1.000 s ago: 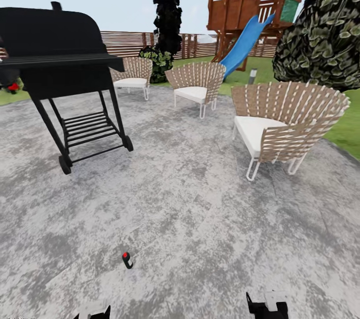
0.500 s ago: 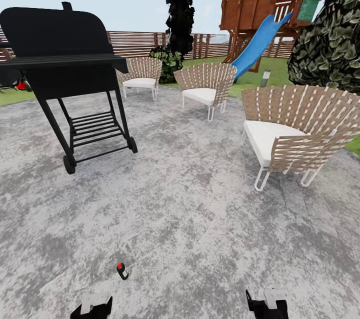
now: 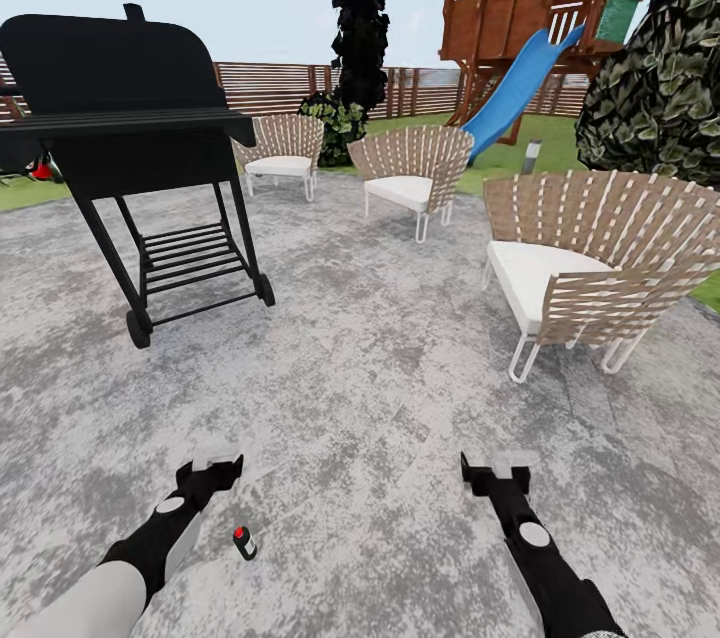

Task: In the garden, pick up the pesticide atomizer on the floor and spray pesticide onto both trees until each tree trunk is fully covered.

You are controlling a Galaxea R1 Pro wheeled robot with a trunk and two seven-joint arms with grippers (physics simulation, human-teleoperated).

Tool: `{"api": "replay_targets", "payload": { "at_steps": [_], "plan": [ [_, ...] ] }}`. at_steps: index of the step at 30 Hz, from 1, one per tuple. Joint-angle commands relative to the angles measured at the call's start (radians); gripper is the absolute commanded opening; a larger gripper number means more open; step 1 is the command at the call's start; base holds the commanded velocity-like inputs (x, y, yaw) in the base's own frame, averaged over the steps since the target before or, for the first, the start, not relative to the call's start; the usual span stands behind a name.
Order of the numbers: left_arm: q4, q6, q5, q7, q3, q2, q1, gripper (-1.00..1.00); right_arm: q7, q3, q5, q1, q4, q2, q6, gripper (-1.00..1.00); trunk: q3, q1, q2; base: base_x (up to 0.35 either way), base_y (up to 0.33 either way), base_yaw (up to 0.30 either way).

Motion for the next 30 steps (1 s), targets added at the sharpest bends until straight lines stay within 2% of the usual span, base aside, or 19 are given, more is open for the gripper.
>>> {"api": "replay_targets", "payload": {
  "at_steps": [1, 6, 11, 18, 25, 30],
  "plan": [
    [0.001, -0.001, 0.005, 0.001, 0.0, 0.0, -0.001, 1.0, -0.004, -0.002, 0.01, -0.001, -0.02, 0.003, 0.009, 1.0, -0.001, 0.0, 0.0, 0.0, 0.0, 0.0],
    [-0.001, 0.002, 0.003, 0.0, -0.004, 0.0, 0.007, 1.0, -0.001, 0.001, 0.009, -0.003, -0.094, 0.011, 0.046, 1.0, -0.001, 0.0, 0.0, 0.0, 0.0, 0.0],
    [-0.001, 0.001, -0.007, -0.002, -0.004, 0.0, 0.008, 1.0, -0.001, 0.024, 0.01, -0.003, -0.102, 0.01, 0.049, 1.0, -0.001, 0.0, 0.0, 0.0, 0.0, 0.0],
    [0.009, 0.002, -0.011, -0.01, -0.001, -0.005, 0.007, 1.0, -0.001, 0.027, 0.012, -0.003, -0.111, 0.001, 0.048, 1.0, -0.001, 0.0, 0.0, 0.0, 0.0, 0.0],
    [0.013, 0.0, -0.013, -0.012, -0.001, -0.004, 0.007, 1.0, -0.002, 0.025, 0.011, -0.003, -0.121, 0.001, 0.049, 1.0, -0.024, 0.027, -0.049, 0.0, 0.0, 0.0],
    [0.014, -0.05, -0.014, -0.012, -0.004, -0.001, 0.008, 1.0, -0.002, 0.026, 0.012, -0.003, -0.162, 0.001, 0.053, 1.0, -0.046, 0.046, -0.084, 0.0, 0.0, 0.05]
  ]
}}
